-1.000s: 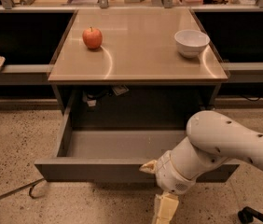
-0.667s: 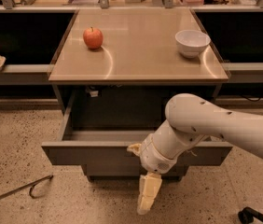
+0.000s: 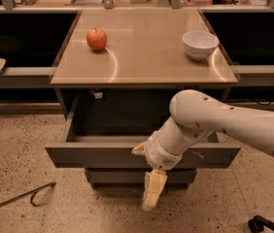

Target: Close top drawer

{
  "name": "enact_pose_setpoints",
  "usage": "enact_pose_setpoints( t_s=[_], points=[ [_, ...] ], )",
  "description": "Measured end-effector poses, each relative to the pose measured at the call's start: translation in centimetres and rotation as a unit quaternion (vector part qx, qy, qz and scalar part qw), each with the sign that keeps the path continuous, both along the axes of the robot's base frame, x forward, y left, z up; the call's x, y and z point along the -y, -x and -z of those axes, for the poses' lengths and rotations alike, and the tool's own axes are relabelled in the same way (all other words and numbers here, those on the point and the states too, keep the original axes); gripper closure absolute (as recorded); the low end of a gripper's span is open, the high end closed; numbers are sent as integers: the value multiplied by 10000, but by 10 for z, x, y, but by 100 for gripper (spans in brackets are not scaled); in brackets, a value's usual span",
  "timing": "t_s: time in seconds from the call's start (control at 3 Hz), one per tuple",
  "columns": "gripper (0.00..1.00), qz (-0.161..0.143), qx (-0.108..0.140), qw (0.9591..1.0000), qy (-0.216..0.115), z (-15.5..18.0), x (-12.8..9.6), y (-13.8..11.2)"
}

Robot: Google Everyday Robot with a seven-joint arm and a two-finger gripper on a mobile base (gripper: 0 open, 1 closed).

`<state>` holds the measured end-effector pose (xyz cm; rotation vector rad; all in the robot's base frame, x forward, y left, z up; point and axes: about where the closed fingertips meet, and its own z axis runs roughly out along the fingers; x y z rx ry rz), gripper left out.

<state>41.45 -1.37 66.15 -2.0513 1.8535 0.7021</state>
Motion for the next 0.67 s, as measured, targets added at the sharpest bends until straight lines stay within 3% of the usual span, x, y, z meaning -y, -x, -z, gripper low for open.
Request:
enact_pose_setpoints(
  t_s=[0.67],
  points=[
    [0, 373, 116, 9987, -315, 2, 32, -53]
  ],
)
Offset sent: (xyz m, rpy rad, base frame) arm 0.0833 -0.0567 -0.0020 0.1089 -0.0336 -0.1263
